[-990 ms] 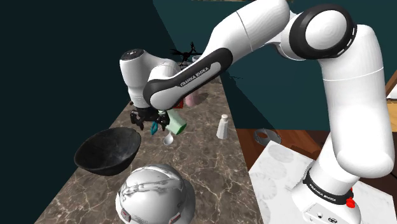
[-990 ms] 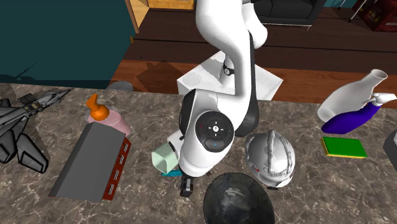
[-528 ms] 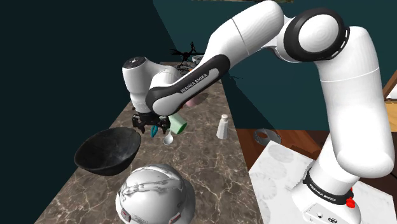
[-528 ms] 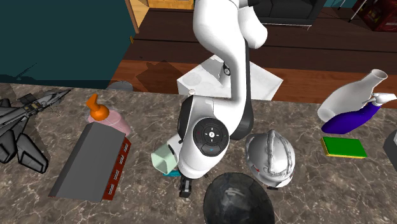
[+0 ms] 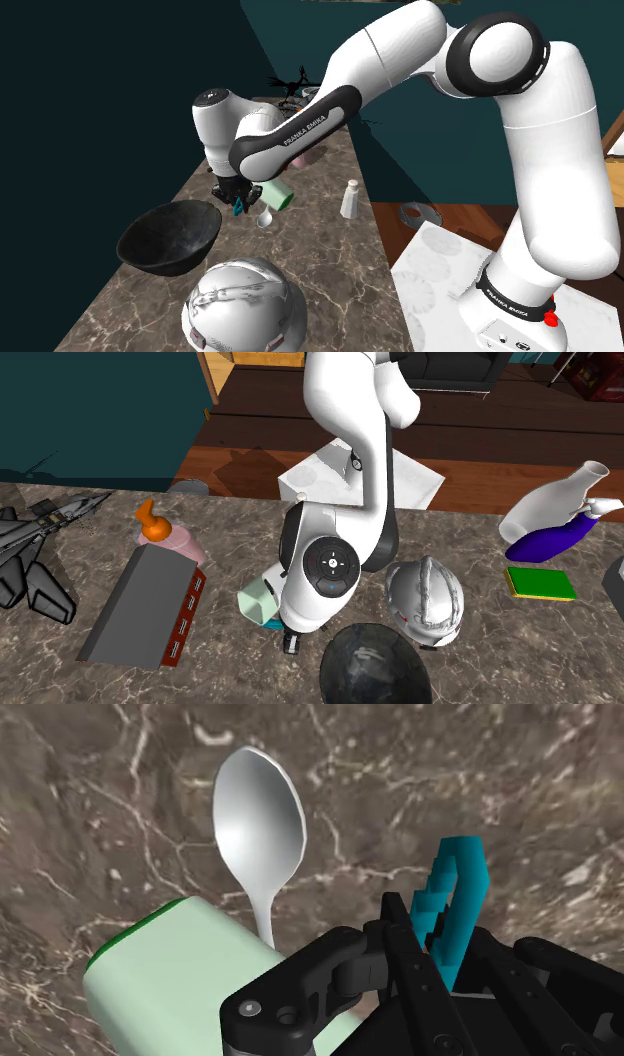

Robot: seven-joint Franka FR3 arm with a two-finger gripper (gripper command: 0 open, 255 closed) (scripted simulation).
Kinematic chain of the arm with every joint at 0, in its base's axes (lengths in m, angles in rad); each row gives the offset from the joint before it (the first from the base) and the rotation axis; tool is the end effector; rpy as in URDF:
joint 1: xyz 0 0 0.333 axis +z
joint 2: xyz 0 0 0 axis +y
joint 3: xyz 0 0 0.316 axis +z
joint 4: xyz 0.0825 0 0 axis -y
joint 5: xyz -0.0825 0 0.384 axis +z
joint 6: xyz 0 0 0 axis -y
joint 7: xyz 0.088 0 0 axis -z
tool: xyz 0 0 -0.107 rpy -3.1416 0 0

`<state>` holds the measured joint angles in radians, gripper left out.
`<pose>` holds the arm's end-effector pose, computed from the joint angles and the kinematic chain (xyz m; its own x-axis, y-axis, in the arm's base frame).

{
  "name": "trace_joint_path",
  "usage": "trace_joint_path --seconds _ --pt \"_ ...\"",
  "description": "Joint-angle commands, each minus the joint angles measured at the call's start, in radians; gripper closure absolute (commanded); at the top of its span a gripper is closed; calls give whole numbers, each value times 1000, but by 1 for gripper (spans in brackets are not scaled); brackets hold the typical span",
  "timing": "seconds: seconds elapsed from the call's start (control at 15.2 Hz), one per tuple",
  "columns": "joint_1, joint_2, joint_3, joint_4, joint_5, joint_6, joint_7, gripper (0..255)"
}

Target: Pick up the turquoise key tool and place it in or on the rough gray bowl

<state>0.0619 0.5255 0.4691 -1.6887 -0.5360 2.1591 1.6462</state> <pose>0.6069 0.2916 0.3214 0.6256 -0.7494 0.2166 -0.7661 -0.6427 -0.0111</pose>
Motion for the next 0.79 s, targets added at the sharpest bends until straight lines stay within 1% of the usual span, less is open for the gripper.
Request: trace_joint_path --seconds 0.0,0.33,0.73 --pt "0 2 0 0 0 0 0 255" --pt "0 1 0 -2 0 1 0 255" --pt "-8 -37 16 23 30 -55 -28 255"
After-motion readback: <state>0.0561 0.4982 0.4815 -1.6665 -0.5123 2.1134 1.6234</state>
